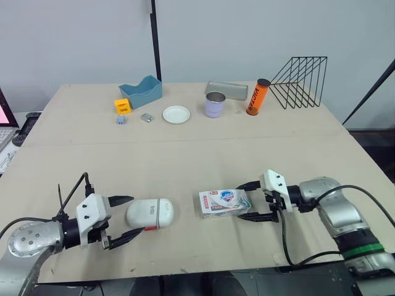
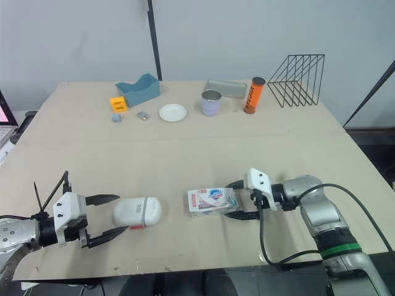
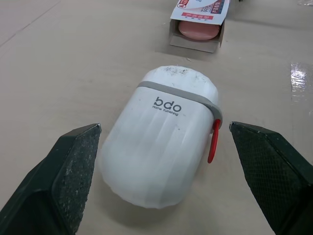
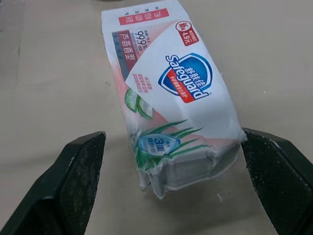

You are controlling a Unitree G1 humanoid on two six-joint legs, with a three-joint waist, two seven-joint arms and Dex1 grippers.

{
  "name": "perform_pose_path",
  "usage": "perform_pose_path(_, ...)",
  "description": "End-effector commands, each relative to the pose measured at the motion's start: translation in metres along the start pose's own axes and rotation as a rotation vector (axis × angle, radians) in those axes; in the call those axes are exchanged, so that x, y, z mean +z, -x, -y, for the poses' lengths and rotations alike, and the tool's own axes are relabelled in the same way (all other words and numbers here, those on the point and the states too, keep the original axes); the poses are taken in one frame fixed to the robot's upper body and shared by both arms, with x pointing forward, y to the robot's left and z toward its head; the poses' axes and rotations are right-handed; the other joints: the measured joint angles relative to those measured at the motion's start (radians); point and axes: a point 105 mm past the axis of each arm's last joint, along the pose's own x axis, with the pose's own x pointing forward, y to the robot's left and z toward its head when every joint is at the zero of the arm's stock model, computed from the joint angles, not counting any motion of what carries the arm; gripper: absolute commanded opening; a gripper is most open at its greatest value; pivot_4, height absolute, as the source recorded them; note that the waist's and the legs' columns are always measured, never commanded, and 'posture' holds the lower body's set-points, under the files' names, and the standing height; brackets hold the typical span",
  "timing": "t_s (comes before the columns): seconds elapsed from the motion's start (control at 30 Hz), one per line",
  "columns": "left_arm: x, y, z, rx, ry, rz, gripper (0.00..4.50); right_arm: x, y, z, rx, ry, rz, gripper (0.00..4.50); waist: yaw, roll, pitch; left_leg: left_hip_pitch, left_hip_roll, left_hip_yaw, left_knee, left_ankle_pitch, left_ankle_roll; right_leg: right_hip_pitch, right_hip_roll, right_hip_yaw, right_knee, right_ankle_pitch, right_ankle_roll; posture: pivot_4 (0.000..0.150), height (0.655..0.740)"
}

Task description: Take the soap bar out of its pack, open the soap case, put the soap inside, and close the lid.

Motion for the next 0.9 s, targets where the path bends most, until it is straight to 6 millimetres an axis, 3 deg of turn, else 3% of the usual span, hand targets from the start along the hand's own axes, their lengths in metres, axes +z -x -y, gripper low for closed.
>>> perform_pose_path(0.03,0.008,-0.001,-0.003,0.022,-0.047,0.030,4.45,0.000,-0.005,0.006,0.024,0.047,-0.014,4.50,0.000,0.000,0.000,0.000,0.000,0.000,0.000,0.000,0.000,0.000,0.001,0.000,0.000,0.000,0.000,0.150,0.7393)
perform_pose_path(0.1,0.008,-0.001,-0.004,0.028,-0.049,0.032,4.45,0.000,-0.007,0.006,0.033,0.050,-0.014,4.50,0.000,0.000,0.000,0.000,0.000,0.000,0.000,0.000,0.000,0.000,0.001,0.000,0.000,0.000,0.000,0.150,0.7393)
perform_pose_path(0.23,0.005,-0.002,-0.004,0.035,-0.049,0.033,4.50,-0.005,-0.008,0.006,0.042,0.056,-0.032,3.51,0.001,0.000,0.000,0.000,-0.001,0.000,0.000,0.000,0.000,0.002,0.000,0.000,0.000,0.000,0.000,0.150,0.7393)
perform_pose_path(0.27,0.005,-0.002,-0.004,0.036,-0.049,0.032,4.50,-0.005,-0.007,0.005,0.046,0.057,-0.031,3.00,0.001,0.000,0.000,0.000,-0.001,0.000,0.000,0.000,0.000,0.002,0.000,0.000,0.000,0.000,0.000,0.150,0.7393)
perform_pose_path(0.33,0.005,-0.002,-0.004,0.040,-0.050,0.034,4.50,-0.006,-0.006,0.004,0.049,0.056,-0.031,2.63,0.001,0.000,0.000,0.000,0.000,0.000,0.000,0.000,0.000,0.002,0.000,0.000,0.000,0.000,-0.001,0.150,0.7393)
perform_pose_path(0.37,0.005,-0.002,-0.004,0.042,-0.050,0.036,4.50,-0.007,-0.005,0.003,0.049,0.056,-0.030,2.04,0.001,0.000,0.000,0.000,0.000,0.000,0.000,0.000,0.000,0.002,0.000,0.000,0.000,0.000,-0.001,0.150,0.7393)
perform_pose_path(0.53,0.004,-0.002,-0.006,0.045,-0.056,0.038,4.50,-0.010,-0.006,0.003,0.052,0.060,-0.041,0.47,0.001,-0.001,-0.001,0.000,0.000,0.000,0.000,0.000,0.000,0.003,0.000,0.000,0.000,0.000,-0.001,0.150,0.7393)
perform_pose_path(0.7,0.011,-0.004,-0.008,0.031,-0.063,0.062,4.50,-0.004,-0.007,0.003,0.049,0.061,-0.010,0.31,0.001,-0.001,-0.001,0.001,0.000,0.000,0.000,0.000,0.000,0.002,-0.001,-0.001,0.000,0.000,-0.001,0.150,0.7393)
perform_pose_path(0.9,0.034,-0.012,-0.009,-0.074,-0.062,0.123,4.50,0.014,0.000,0.004,0.049,0.040,0.071,0.25,0.001,-0.001,-0.001,0.000,0.000,0.000,0.000,0.000,0.000,0.004,0.000,0.000,0.000,0.001,-0.001,0.150,0.7393)
